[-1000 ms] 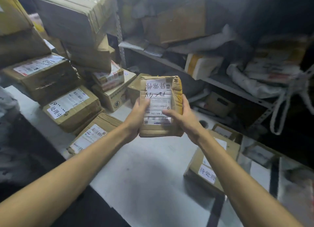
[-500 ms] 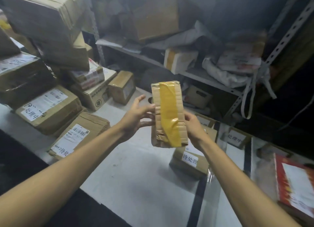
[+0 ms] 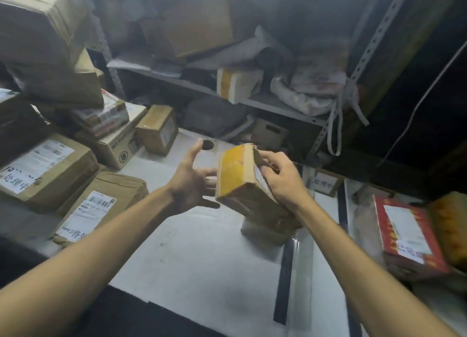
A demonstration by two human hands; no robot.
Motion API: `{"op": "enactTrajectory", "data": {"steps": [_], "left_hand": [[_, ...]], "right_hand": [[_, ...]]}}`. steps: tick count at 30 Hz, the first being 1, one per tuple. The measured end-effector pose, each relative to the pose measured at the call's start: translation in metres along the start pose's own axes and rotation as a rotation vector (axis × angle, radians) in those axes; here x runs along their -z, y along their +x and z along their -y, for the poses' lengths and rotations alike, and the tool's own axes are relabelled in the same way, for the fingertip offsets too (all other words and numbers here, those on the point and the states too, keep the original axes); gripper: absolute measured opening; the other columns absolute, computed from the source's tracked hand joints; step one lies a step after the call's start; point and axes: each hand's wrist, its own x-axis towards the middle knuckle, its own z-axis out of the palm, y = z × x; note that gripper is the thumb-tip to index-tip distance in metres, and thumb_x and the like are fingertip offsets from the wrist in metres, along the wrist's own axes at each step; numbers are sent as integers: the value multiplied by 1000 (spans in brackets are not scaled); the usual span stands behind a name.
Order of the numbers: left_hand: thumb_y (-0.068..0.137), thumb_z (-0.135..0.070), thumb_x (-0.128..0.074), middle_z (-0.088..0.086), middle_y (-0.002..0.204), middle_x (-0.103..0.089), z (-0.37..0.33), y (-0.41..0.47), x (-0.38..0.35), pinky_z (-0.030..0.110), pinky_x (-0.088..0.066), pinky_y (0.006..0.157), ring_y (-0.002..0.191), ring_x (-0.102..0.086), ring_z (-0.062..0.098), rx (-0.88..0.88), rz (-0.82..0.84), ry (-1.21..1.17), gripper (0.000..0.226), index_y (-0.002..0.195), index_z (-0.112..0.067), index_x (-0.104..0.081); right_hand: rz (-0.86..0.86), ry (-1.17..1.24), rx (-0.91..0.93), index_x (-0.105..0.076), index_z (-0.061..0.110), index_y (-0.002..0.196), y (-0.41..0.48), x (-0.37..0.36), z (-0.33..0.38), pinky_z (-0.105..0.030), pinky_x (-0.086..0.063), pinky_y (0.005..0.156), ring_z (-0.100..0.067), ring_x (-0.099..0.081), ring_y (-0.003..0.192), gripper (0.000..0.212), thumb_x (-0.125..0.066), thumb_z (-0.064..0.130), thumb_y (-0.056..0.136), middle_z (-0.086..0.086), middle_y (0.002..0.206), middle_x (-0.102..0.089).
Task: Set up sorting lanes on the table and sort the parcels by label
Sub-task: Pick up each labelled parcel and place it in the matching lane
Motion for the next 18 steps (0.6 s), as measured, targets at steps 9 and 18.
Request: {"op": "enactTrajectory", "data": {"steps": [9, 18], "left_hand": [[60, -42, -77, -3, 120, -60, 18, 4, -31, 46, -55, 82, 103, -64, 19, -186, -136, 290, 87, 135, -39, -32], [80, -24, -57, 14, 105, -60, 36, 3, -59, 36, -55, 58, 77, -66, 17, -335, -195, -65, 32, 110, -19, -45]], "right_hand": [[-152, -572, 400, -75, 32, 118, -35, -1, 9, -41, -34, 88, -29, -56, 95, 40, -56, 20, 84, -1, 101, -65], [-570, 9, -239, -20, 25, 157, -62, 25, -5, -45, -28, 118, -27, -31, 145, 97, -74, 51, 81, -10, 159, -30]]}}
